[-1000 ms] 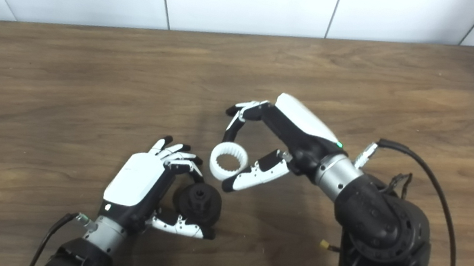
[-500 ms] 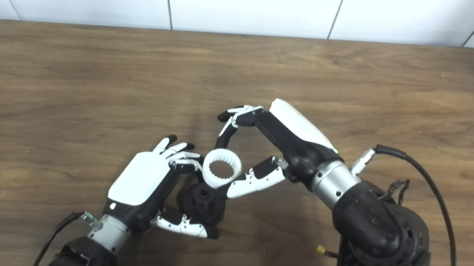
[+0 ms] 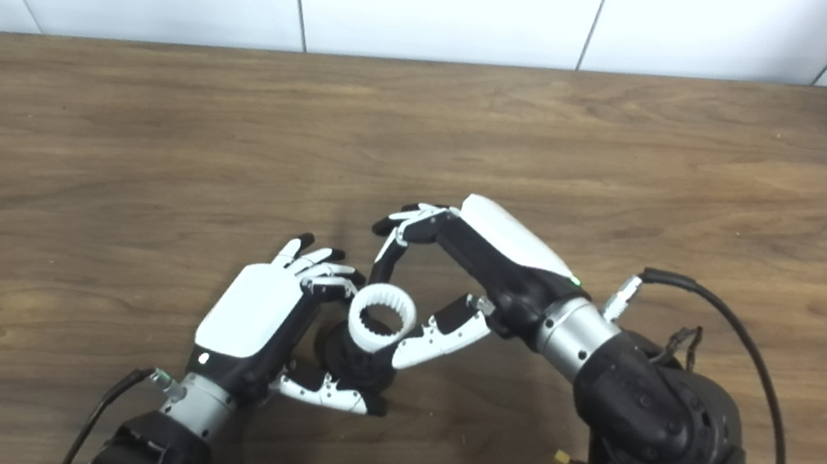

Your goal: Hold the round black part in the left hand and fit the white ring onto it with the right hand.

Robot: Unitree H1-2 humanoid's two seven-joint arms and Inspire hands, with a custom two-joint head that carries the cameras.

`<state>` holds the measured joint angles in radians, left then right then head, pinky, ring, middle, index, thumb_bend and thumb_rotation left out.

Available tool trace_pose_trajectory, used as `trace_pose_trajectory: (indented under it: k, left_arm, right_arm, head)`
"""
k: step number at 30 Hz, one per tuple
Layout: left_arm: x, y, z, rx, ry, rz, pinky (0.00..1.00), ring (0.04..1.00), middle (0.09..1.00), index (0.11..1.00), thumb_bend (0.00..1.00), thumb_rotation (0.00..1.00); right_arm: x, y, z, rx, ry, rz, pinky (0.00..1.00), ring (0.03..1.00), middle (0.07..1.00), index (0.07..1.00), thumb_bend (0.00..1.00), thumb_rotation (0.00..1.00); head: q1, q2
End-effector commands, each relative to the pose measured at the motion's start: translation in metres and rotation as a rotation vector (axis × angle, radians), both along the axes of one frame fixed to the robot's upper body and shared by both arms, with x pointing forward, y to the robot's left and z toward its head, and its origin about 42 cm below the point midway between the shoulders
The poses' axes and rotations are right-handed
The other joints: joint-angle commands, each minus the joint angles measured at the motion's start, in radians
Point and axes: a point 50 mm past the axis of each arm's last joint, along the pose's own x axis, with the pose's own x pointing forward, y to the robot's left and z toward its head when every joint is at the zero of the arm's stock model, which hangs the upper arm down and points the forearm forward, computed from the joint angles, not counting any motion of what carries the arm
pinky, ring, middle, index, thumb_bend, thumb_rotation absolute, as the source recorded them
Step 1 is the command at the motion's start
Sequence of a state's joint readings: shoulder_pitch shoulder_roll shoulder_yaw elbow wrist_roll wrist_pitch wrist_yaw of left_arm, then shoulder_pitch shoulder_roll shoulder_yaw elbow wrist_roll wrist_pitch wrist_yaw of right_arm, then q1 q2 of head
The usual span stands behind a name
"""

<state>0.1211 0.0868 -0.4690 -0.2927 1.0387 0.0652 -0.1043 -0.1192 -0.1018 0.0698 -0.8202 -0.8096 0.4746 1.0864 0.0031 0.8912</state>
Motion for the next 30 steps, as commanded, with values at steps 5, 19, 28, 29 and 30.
trace_pose_trajectory:
  k: [5,19,28,29,30]
  left_arm:
    - [0.003,-0.001,0.005,0.006,-0.029,0.003,1.00,0.893,0.772,0.483,0.52,0.05]
    - [0.005,-0.002,0.004,0.009,-0.026,0.004,1.00,0.890,0.771,0.483,0.52,0.05]
    - [0.005,-0.004,0.003,0.001,-0.021,0.007,1.00,0.891,0.771,0.483,0.52,0.05]
    - [0.005,-0.004,0.003,0.001,-0.021,0.007,1.00,0.891,0.772,0.483,0.52,0.05]
    - [0.005,-0.004,0.003,0.003,-0.021,0.006,1.00,0.892,0.772,0.483,0.52,0.05]
  right_arm:
    - [0.001,0.000,-0.001,-0.005,-0.034,-0.001,1.00,0.941,0.834,0.483,0.52,0.13]
    - [0.007,0.004,-0.013,-0.012,-0.054,-0.003,1.00,0.933,0.835,0.483,0.52,0.13]
    - [0.009,0.006,-0.017,-0.013,-0.061,-0.003,1.00,0.930,0.834,0.483,0.52,0.13]
    - [0.009,0.006,-0.017,-0.013,-0.061,-0.002,1.00,0.932,0.834,0.483,0.52,0.13]
    - [0.009,0.005,-0.017,-0.013,-0.062,-0.002,1.00,0.932,0.834,0.483,0.52,0.13]
  head:
    - [-0.003,0.001]
    - [-0.013,-0.005]
    - [-0.012,-0.006]
    - [-0.012,-0.008]
    - [-0.012,-0.008]
